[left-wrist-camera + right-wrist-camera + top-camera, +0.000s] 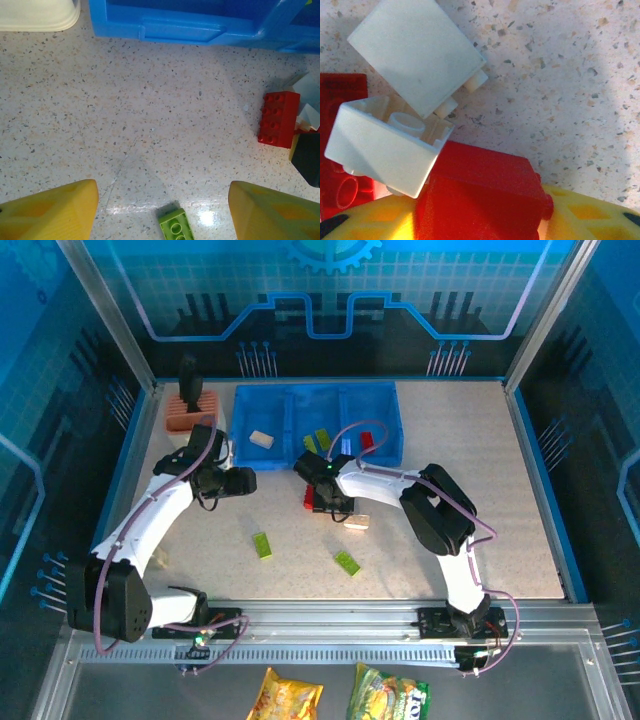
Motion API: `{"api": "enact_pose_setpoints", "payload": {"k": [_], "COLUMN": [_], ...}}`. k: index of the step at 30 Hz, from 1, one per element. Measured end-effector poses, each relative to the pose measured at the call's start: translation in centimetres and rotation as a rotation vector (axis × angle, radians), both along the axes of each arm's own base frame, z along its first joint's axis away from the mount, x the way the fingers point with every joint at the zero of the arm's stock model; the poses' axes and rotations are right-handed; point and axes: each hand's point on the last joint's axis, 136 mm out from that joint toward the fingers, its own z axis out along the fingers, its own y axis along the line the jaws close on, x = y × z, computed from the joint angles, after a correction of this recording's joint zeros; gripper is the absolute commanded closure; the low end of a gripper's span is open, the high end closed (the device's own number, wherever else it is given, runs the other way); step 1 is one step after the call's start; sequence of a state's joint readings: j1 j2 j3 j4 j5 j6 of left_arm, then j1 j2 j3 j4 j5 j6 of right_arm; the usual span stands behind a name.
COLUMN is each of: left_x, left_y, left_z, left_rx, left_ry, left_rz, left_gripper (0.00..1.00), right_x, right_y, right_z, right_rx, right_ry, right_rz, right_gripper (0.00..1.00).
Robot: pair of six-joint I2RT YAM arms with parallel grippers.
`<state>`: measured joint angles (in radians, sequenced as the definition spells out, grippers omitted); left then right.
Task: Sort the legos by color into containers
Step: Pick up the lego from the center of the table.
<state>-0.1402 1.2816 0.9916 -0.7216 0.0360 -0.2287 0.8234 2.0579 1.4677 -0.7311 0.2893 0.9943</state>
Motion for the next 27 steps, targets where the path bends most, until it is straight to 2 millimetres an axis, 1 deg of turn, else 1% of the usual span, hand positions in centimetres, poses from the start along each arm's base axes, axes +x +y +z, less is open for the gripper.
{"api": "enact_pose_setpoints", "payload": {"k": [18,21,24,27], "left_x": [0.0,0.0,0.0,0.0], "left_y": [0.0,0.0,0.0,0.0], "left_z": [0.0,0.0,0.0,0.0], "left_rx": [-0.01,-0.01,-0.013,-0.013], "left_ry": [0.0,0.0,0.0,0.0], "left_rz": [0.002,0.002,0.001,0.001], "left_gripper": [0.3,0.3,0.3,0.3], "right_x": [0.2,0.3,0.7,0.9], "right_y": [-0.2,-0.5,-0.9,-1.9], "right_z": [0.2,0.8,2.2,3.5], "right_rx": [-0.015,-0.017,-0.003,0.011], "right_ry": [-0.012,-0.018,-0.037,-0.044], "right_rz": [0.014,0.03,0.058,0.093], "right_gripper": [0.53,0.54,0.55,0.56]}}
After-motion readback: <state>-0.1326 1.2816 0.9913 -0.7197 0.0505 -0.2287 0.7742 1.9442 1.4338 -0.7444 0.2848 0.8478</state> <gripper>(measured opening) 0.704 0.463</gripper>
